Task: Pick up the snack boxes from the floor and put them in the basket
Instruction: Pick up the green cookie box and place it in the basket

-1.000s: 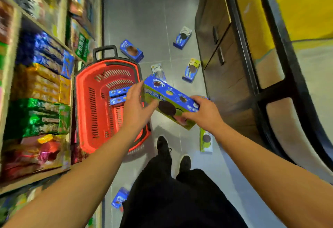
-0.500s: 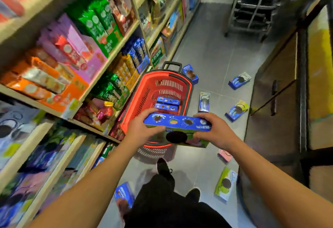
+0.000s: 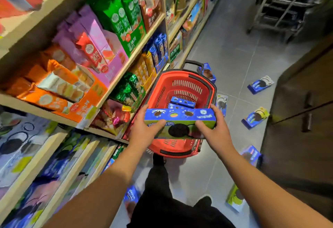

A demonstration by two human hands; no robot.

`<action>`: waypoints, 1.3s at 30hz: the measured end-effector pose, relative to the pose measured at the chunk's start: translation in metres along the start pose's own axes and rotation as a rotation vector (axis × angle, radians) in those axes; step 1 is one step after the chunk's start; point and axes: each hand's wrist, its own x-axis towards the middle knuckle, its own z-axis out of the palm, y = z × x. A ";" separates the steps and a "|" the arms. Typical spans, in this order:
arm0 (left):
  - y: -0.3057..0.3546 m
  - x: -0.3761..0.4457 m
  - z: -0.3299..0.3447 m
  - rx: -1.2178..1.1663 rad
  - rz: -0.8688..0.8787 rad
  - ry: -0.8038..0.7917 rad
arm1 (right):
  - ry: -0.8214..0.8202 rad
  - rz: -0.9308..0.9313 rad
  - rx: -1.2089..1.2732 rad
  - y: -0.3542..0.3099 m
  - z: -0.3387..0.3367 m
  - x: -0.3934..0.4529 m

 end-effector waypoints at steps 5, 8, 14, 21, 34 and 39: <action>-0.024 0.078 -0.010 0.062 -0.070 -0.113 | 0.097 0.133 0.000 0.008 0.055 0.042; -0.030 0.113 -0.006 0.133 -0.074 -0.167 | 0.141 0.218 -0.019 0.020 0.073 0.063; -0.079 0.186 0.024 0.208 -0.082 -0.230 | 0.215 0.334 -0.035 0.078 0.108 0.114; -0.187 0.276 0.101 0.281 -0.173 -0.194 | 0.187 0.436 -0.129 0.205 0.147 0.204; -0.379 0.400 0.238 0.226 -0.174 -0.171 | 0.145 0.523 -0.232 0.425 0.208 0.342; -0.430 0.418 0.261 0.200 -0.195 -0.132 | 0.172 0.435 -0.266 0.467 0.232 0.370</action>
